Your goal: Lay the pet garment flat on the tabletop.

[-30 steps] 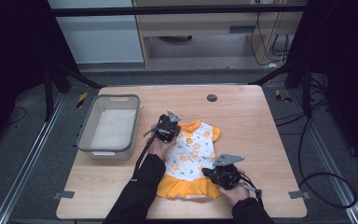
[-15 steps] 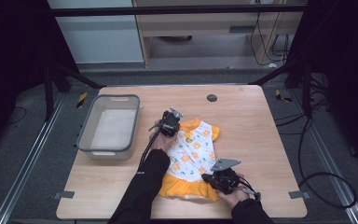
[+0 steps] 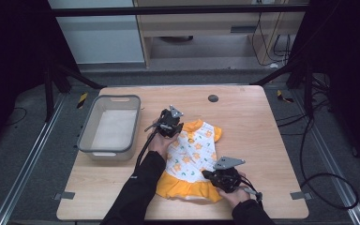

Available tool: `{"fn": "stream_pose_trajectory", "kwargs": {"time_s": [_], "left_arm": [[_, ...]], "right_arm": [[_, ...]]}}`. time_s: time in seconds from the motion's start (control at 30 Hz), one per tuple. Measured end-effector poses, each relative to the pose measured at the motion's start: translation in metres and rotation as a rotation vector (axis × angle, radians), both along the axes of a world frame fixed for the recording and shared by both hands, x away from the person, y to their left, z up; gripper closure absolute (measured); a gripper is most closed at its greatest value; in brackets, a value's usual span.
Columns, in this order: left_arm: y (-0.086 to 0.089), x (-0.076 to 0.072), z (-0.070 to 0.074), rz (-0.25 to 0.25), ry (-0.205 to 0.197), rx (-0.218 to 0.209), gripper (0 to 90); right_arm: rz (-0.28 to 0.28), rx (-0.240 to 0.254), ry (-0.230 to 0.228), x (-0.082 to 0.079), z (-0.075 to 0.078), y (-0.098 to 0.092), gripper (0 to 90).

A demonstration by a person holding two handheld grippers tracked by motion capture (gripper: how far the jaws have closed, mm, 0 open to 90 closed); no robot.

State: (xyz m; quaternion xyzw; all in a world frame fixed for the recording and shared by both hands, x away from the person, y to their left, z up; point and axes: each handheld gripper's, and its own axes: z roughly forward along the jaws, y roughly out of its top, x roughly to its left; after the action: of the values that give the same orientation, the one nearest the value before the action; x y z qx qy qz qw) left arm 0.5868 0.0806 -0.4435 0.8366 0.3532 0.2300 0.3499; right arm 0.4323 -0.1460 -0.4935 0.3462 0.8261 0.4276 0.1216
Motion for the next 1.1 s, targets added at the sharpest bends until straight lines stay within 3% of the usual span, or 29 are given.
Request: {"fn": "stream_pose_trajectory", "kwargs": {"time_s": [0.07,0.1,0.3,0.4,0.43,0.57,0.83,0.93,1.03,1.1], "left_arm": [[0.008,-0.013,0.005,-0.007,0.018,-0.038,69.6],[0.016,-0.027,0.006,-0.019,0.023,-0.062,66.5],[0.036,-0.071,0.007,-0.077,0.025,-0.055,59.9],[0.042,-0.081,0.008,-0.087,0.034,-0.072,55.2],[0.047,-0.092,0.007,-0.095,0.042,-0.082,53.4],[0.061,-0.115,0.001,-0.107,0.051,-0.101,48.8],[0.101,-0.149,-0.018,-0.054,0.065,-0.086,40.0],[0.115,-0.158,-0.02,-0.023,0.071,-0.109,37.8],[0.123,-0.164,-0.023,-0.003,0.066,-0.103,37.0],[0.133,-0.166,-0.028,0.03,0.075,-0.082,37.5]], "right_arm": [[-0.027,0.02,-0.018,0.002,0.004,-0.005,89.6],[-0.048,0.03,-0.033,0.004,0.007,-0.011,89.0],[-0.117,0.042,-0.05,0.011,0.012,-0.03,84.8],[-0.141,0.043,-0.053,0.013,0.013,-0.036,82.0],[-0.161,0.033,-0.056,0.013,0.014,-0.042,77.4],[-0.191,0.027,-0.059,0.013,0.016,-0.053,70.9],[-0.251,0.03,-0.071,0.011,0.016,-0.078,54.8],[-0.277,0.046,-0.064,0.01,0.016,-0.086,49.3],[-0.3,0.048,-0.068,0.01,0.015,-0.091,44.8],[-0.343,0.048,-0.077,0.011,0.013,-0.098,37.0]]}}
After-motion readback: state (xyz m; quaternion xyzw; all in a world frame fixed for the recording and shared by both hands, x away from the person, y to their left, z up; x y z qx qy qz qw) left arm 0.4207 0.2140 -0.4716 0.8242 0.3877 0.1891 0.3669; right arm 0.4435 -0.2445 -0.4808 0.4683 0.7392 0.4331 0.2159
